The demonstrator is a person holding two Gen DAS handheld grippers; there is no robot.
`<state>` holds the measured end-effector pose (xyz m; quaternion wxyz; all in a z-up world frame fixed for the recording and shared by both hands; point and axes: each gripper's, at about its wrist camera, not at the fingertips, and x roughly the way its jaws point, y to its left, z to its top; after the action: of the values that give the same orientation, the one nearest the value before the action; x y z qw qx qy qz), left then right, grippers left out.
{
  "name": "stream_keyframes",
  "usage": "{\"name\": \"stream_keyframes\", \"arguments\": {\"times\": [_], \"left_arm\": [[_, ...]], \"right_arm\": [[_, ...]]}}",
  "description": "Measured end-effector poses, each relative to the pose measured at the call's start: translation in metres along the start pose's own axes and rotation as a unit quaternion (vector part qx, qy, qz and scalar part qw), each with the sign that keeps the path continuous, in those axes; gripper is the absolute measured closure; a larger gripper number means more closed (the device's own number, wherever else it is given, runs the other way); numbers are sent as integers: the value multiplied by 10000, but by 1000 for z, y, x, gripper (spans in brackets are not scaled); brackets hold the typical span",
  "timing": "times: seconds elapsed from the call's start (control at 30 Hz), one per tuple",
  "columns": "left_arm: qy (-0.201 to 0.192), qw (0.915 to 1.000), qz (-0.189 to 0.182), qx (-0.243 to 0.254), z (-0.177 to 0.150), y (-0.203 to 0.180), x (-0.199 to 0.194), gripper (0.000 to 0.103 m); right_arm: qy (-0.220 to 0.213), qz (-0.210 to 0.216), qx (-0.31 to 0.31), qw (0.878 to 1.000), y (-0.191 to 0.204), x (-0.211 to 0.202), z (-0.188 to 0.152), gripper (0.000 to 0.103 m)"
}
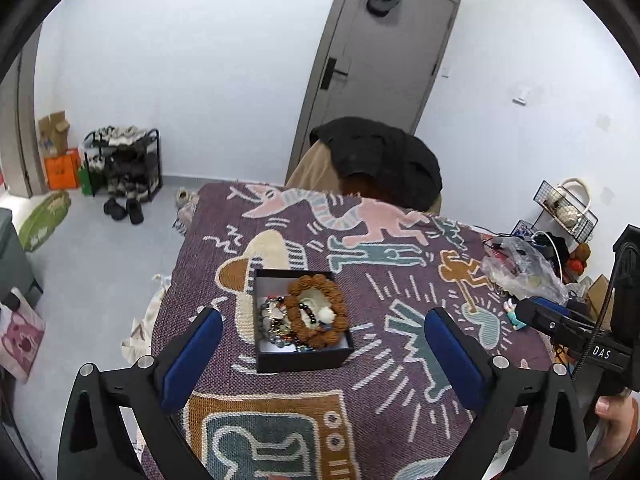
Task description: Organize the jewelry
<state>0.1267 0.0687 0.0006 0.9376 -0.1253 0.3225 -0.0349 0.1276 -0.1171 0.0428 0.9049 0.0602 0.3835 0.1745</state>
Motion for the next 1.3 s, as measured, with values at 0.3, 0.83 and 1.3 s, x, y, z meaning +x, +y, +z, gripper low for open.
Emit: {"name": "stream_keyframes", "arguments": {"times": [0.3, 0.83, 1.3], "left_arm": [[-456, 9987, -38, 241, -23, -27, -34, 2], [-1152, 9898, 213, 809, -77, -47, -69, 2], [-1252, 9893, 237, 704, -80, -41, -77, 2]], "right_arm": [[-354, -130, -37, 9993, -19, -53, -27, 0], [-864, 44, -189, 9961, -21, -95, -67, 0], [-820, 34, -415, 9958, -14, -93, -72, 0]]}}
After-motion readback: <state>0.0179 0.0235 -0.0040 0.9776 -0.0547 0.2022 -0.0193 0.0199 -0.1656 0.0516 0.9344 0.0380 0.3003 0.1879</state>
